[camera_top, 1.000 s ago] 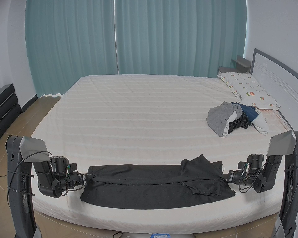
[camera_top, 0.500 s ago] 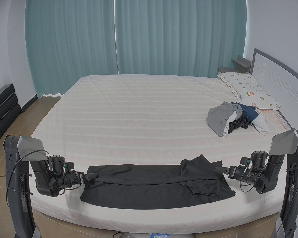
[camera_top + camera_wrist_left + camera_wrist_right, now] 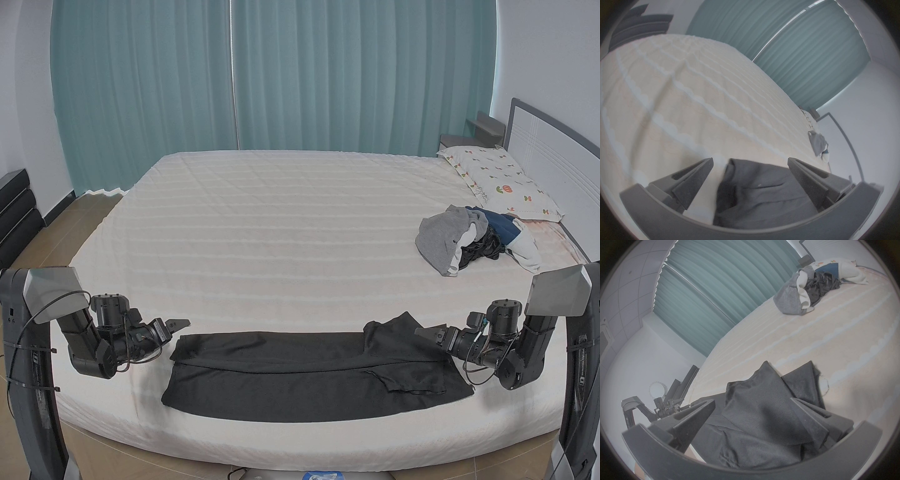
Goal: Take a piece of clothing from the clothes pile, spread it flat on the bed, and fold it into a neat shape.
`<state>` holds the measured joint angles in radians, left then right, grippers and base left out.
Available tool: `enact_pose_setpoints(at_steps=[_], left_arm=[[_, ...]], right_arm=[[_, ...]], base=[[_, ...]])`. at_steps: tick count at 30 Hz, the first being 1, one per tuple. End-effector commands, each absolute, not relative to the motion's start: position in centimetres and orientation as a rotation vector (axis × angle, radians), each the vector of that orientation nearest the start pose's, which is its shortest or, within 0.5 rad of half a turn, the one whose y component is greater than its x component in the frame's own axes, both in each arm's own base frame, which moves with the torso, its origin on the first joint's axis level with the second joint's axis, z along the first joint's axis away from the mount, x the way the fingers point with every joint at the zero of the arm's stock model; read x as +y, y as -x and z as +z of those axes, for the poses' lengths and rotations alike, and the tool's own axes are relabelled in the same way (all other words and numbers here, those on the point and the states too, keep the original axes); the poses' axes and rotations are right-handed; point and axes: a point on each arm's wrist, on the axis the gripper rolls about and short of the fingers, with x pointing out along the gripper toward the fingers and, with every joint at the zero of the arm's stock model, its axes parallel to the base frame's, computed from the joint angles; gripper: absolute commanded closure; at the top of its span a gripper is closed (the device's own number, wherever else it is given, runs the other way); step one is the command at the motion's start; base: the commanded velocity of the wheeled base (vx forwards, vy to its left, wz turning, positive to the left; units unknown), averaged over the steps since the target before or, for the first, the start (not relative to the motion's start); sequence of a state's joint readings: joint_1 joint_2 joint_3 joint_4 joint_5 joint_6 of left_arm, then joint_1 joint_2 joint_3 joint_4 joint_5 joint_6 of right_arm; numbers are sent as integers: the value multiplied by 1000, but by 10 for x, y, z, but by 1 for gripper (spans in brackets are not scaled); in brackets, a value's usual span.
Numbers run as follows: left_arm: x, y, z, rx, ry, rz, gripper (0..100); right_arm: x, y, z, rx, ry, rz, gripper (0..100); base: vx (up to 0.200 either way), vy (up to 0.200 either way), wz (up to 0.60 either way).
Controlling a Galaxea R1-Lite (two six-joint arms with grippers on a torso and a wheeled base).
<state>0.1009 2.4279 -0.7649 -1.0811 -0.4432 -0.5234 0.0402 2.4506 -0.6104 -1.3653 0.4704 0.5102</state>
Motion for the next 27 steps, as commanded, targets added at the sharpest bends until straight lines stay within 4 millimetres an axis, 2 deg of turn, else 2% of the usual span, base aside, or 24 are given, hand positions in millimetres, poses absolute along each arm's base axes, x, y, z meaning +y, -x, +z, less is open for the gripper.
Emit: enact_pose_setpoints(at_steps=[1, 5, 16, 27], left_arm=[[6, -390, -23, 626, 727, -177, 0], [1, -396, -21, 633, 785, -152, 0], [1, -398, -21, 636, 786, -150, 0], [1, -398, -23, 639, 786, -149, 0]], right_arm=[[31, -360, -60, 612, -598, 375, 0], [32, -364, -63, 625, -598, 372, 0], [32, -380, -66, 582, -582, 323, 0], [34, -381, -74, 598, -573, 325, 0]], base=[[0, 0, 0], [0, 0, 0], [0, 0, 0], [0, 0, 0]])
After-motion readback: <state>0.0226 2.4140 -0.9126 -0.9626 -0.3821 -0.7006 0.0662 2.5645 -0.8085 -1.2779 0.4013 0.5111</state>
